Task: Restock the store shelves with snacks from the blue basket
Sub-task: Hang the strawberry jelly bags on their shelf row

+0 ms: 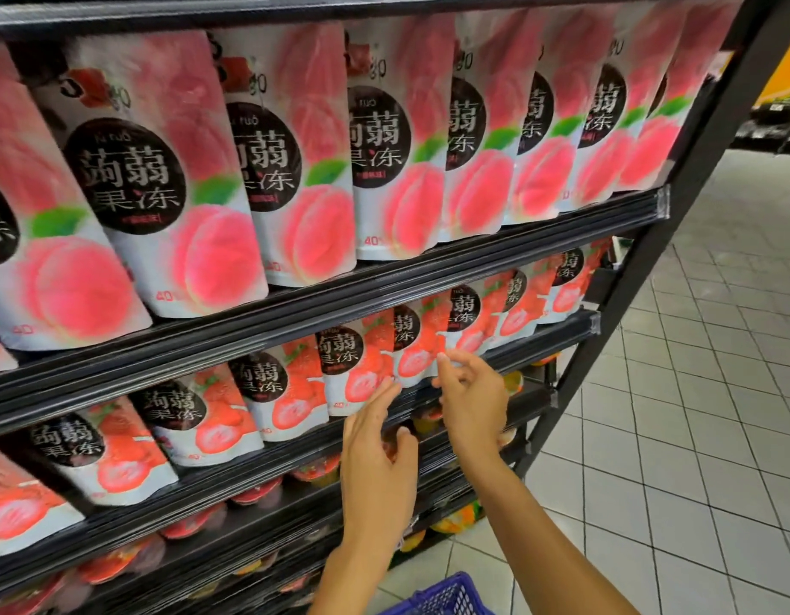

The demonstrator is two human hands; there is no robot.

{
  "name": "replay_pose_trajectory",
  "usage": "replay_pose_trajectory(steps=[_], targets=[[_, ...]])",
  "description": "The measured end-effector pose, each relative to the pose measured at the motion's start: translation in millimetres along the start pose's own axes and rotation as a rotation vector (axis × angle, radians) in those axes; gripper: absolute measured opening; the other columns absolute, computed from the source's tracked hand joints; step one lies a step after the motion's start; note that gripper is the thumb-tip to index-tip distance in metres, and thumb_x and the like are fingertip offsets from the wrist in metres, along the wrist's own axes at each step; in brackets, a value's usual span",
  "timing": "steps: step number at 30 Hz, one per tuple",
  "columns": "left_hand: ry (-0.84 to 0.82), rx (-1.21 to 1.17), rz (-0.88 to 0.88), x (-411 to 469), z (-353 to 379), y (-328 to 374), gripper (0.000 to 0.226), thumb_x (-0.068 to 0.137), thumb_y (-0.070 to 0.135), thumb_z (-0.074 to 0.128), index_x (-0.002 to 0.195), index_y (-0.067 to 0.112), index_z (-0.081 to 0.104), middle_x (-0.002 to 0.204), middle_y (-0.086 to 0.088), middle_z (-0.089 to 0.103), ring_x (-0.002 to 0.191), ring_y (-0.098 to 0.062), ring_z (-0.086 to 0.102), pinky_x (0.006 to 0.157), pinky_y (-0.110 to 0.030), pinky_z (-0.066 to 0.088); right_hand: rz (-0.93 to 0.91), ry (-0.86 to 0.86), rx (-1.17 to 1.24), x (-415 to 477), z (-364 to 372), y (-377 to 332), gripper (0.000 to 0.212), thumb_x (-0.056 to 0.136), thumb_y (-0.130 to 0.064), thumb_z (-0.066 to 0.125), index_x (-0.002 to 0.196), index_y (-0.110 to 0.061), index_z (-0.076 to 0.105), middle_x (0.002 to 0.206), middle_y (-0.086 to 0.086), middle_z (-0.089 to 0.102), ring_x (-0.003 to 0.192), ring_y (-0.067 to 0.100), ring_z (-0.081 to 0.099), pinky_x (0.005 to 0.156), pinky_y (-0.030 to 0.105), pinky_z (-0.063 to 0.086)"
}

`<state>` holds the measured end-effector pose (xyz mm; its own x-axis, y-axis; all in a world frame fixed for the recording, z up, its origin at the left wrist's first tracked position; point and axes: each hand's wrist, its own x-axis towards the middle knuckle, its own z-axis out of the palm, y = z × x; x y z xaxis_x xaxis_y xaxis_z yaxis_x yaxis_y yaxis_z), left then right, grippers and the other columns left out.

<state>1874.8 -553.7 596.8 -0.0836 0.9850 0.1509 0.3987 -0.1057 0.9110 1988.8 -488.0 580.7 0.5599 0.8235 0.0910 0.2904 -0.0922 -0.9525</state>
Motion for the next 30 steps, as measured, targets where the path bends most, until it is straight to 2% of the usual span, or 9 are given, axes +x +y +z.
replay_pose_trajectory(steps=[3,6,11,15,18,20,23,26,30], targets=[[0.004,-0.007,0.016,3,12,4,0.054,0.095,0.008,0.055,0.132,0.047,0.046,0.128,0.048,0.033,0.129,-0.014,0.046,0.105,-0.045,0.044,-0.011,0.005,-0.023,7,-5,4,0.009,0.096,-0.043,0.058,0.097,-0.037,0.065,0.068,-0.01,0.07,0.066,0.005,0.065,0.064,0.035,0.053],[0.003,-0.008,0.01,4,21,9,0.057,0.095,0.007,0.055,0.129,0.052,0.043,0.125,0.053,0.03,0.129,-0.012,0.045,0.104,-0.045,0.043,-0.053,-0.021,-0.027,12,-12,7,0.005,0.096,-0.043,0.058,0.094,-0.041,0.062,0.067,-0.011,0.069,0.062,0.003,0.064,0.059,0.032,0.051],[-0.001,0.011,0.01,6,36,14,0.056,0.095,0.009,0.053,0.137,0.045,0.047,0.132,0.045,0.034,0.13,-0.009,0.043,0.104,-0.045,0.044,-0.026,0.111,0.119,32,-28,11,0.02,0.096,-0.039,0.058,0.116,-0.034,0.054,0.07,-0.005,0.069,0.064,0.01,0.065,0.063,0.035,0.051],[-0.025,0.052,0.013,13,49,20,0.054,0.095,0.013,0.053,0.137,0.046,0.045,0.124,0.036,0.041,0.119,-0.027,0.053,0.104,-0.044,0.045,0.0,0.015,0.13,50,-37,8,0.026,0.096,-0.04,0.058,0.118,-0.028,0.061,0.074,-0.001,0.071,0.07,0.02,0.068,0.069,0.044,0.056],[-0.033,0.09,-0.023,22,61,20,0.054,0.095,0.013,0.054,0.134,0.047,0.043,0.126,0.018,0.044,0.116,-0.016,0.05,0.099,-0.039,0.047,0.027,-0.012,0.128,56,-43,8,0.02,0.096,-0.039,0.058,0.108,-0.025,0.065,0.08,0.003,0.072,0.075,0.025,0.068,0.073,0.05,0.056],[-0.04,0.094,-0.018,26,69,21,0.055,0.094,0.011,0.053,0.135,0.046,0.043,0.126,0.02,0.044,0.116,-0.007,0.046,0.098,-0.036,0.047,0.03,-0.024,0.109,60,-48,11,0.016,0.096,-0.039,0.059,0.103,-0.026,0.066,0.079,0.0,0.072,0.074,0.024,0.068,0.073,0.05,0.056],[-0.03,0.091,-0.042,27,81,24,0.053,0.094,0.011,0.053,0.132,0.046,0.044,0.119,0.022,0.044,0.112,-0.013,0.05,0.096,-0.036,0.048,-0.011,-0.056,0.085,67,-56,16,0.013,0.096,-0.04,0.058,0.1,-0.03,0.066,0.075,-0.004,0.072,0.07,0.02,0.068,0.07,0.048,0.057],[-0.044,0.089,-0.062,29,92,27,0.053,0.094,0.01,0.052,0.14,0.036,0.044,0.134,0.012,0.046,0.116,-0.018,0.051,0.1,-0.043,0.047,-0.048,-0.132,0.092,71,-61,18,0.019,0.097,-0.039,0.058,0.107,-0.026,0.066,0.073,-0.003,0.072,0.07,0.019,0.068,0.071,0.048,0.057],[-0.075,0.101,-0.012,27,101,35,0.058,0.094,0.011,0.05,0.141,0.045,0.039,0.122,0.032,0.039,0.122,-0.011,0.045,0.099,-0.039,0.047,-0.023,-0.006,0.171,84,-72,21,0.022,0.097,-0.03,0.059,0.118,-0.023,0.058,0.079,-0.004,0.069,0.072,0.015,0.065,0.07,0.04,0.052]])
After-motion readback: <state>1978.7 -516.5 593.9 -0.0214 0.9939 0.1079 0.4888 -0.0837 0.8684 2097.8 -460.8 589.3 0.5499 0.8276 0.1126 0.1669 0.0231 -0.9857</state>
